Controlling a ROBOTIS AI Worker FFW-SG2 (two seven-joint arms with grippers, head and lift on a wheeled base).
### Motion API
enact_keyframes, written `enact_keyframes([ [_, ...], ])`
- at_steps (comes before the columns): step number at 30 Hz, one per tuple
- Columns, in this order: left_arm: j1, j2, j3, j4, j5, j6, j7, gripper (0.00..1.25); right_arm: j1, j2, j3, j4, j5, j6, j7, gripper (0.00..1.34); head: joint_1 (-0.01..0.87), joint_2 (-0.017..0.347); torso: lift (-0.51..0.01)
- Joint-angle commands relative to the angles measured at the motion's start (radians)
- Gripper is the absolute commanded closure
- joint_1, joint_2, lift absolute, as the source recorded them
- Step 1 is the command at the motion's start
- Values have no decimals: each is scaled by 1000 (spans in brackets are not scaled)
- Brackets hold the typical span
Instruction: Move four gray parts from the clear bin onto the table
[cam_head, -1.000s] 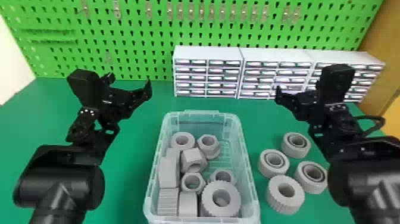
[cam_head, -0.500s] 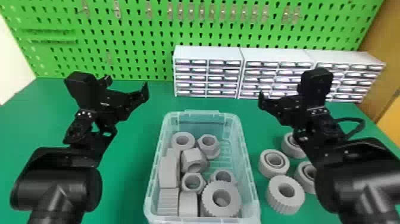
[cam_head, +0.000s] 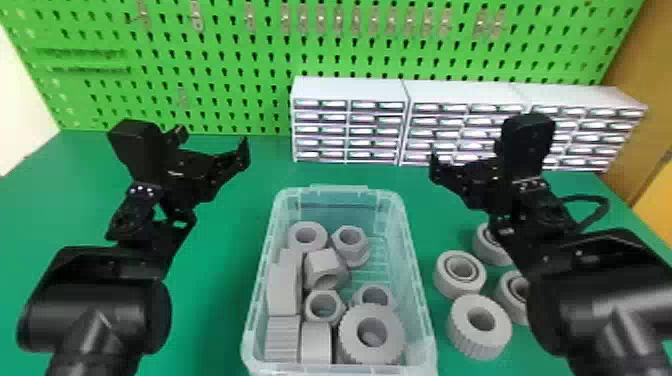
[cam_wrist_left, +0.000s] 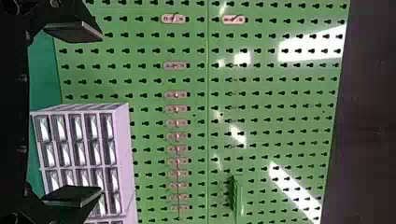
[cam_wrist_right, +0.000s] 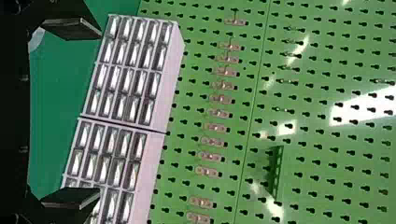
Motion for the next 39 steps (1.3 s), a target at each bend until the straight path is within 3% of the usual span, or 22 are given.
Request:
enact_keyframes([
  [1, 3, 0, 2, 0, 8, -2, 0, 130, 2, 0, -2, -2, -6, 9, 0, 116, 686, 26, -50],
  [39, 14, 0, 8, -2, 14, 0, 0, 127, 8, -12, -4, -11, -12, 33, 5, 111, 686, 26, -50],
])
